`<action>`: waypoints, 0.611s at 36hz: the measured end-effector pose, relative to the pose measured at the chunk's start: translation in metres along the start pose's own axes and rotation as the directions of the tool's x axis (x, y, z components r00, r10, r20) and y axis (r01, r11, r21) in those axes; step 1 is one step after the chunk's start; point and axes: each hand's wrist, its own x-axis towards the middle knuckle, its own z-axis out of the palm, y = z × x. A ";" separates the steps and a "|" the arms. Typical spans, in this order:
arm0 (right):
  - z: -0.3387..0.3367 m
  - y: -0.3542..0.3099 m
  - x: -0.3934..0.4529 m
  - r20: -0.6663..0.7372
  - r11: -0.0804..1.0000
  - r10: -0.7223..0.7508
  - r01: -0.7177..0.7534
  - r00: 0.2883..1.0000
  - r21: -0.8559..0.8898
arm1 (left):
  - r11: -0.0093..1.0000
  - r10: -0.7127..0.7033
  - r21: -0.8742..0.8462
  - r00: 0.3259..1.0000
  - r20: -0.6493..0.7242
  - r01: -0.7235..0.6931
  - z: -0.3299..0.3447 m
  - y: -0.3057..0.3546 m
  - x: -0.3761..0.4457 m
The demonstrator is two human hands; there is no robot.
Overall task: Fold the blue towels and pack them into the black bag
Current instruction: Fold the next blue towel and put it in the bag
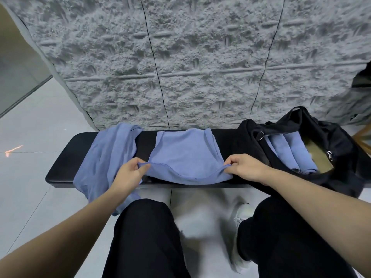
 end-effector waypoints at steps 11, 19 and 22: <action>0.003 -0.009 0.020 -0.069 0.999 0.012 -0.009 0.998 0.041 | 0.996 0.065 -0.058 0.992 -0.109 -0.072 0.005 0.004 0.018; 0.003 -0.014 0.058 -0.255 0.947 0.118 -0.032 0.960 0.319 | 0.995 0.060 -0.068 0.971 -0.232 -0.078 0.017 0.008 0.058; 0.004 -0.020 0.071 -0.291 0.922 0.143 -0.021 0.946 0.388 | 0.995 0.052 -0.072 0.958 -0.283 -0.075 0.024 0.015 0.074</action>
